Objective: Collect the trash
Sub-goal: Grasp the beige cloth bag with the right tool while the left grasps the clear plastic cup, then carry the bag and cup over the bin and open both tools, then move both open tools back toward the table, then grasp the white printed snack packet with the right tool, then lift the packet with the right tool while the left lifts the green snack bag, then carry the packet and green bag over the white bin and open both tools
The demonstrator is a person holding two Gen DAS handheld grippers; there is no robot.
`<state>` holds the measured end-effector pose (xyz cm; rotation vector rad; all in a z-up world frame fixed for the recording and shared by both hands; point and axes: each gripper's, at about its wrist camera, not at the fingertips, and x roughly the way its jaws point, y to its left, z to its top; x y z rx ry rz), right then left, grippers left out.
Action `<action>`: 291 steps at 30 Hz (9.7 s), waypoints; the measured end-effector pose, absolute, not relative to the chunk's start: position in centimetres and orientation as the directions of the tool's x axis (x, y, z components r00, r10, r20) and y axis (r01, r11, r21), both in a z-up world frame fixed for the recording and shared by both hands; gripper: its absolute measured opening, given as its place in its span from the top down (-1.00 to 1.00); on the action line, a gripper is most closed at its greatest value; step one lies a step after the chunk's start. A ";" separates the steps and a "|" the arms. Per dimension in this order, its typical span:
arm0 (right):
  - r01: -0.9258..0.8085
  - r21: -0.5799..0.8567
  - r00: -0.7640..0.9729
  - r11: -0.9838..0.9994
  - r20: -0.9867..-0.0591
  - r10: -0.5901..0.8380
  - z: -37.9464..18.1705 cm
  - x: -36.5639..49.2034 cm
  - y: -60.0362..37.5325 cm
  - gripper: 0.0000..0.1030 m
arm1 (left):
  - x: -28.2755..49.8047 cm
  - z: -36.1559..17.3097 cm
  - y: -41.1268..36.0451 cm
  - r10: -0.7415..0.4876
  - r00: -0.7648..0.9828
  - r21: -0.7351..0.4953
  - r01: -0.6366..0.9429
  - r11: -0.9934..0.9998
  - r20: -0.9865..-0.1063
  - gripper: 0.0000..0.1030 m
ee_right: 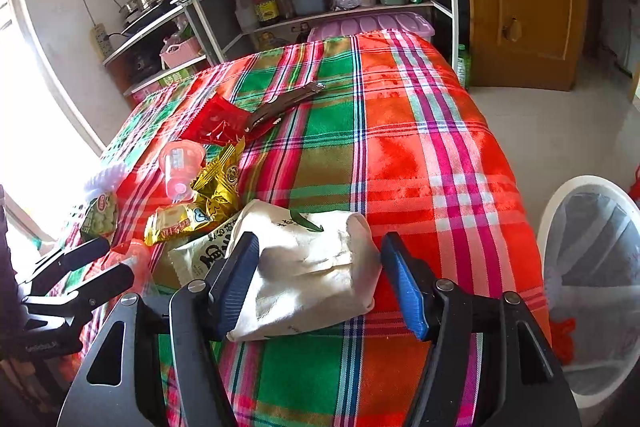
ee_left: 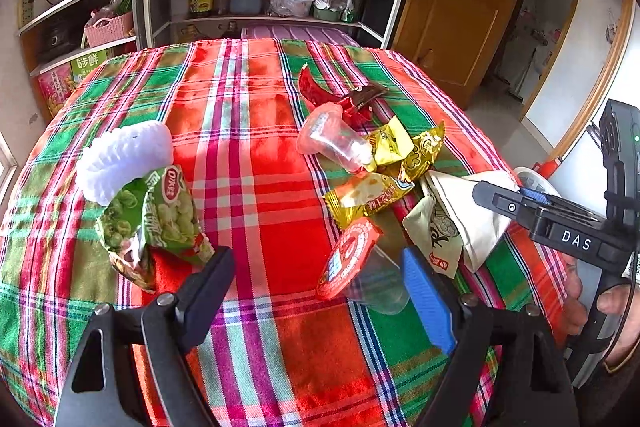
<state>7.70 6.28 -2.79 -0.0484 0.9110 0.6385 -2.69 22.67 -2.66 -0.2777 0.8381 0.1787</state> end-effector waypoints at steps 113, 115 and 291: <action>0.033 0.098 0.675 0.995 -0.736 0.051 -2.9 7.7 -22.2 0.21 | 11.5 -1.0 -5.4 -0.213 0.616 -0.078 0.239 0.968 -0.758 -0.27; 0.028 0.095 0.685 0.995 -0.727 0.051 -2.4 7.3 -21.9 0.21 | 11.0 -0.6 -5.0 -0.188 0.636 -0.055 0.222 0.973 -0.749 -0.27; -0.111 0.119 0.625 0.987 -0.764 0.162 -2.2 6.4 -19.1 0.84 | 10.7 0.6 -3.8 -0.217 0.640 -0.078 0.239 0.968 -0.737 0.16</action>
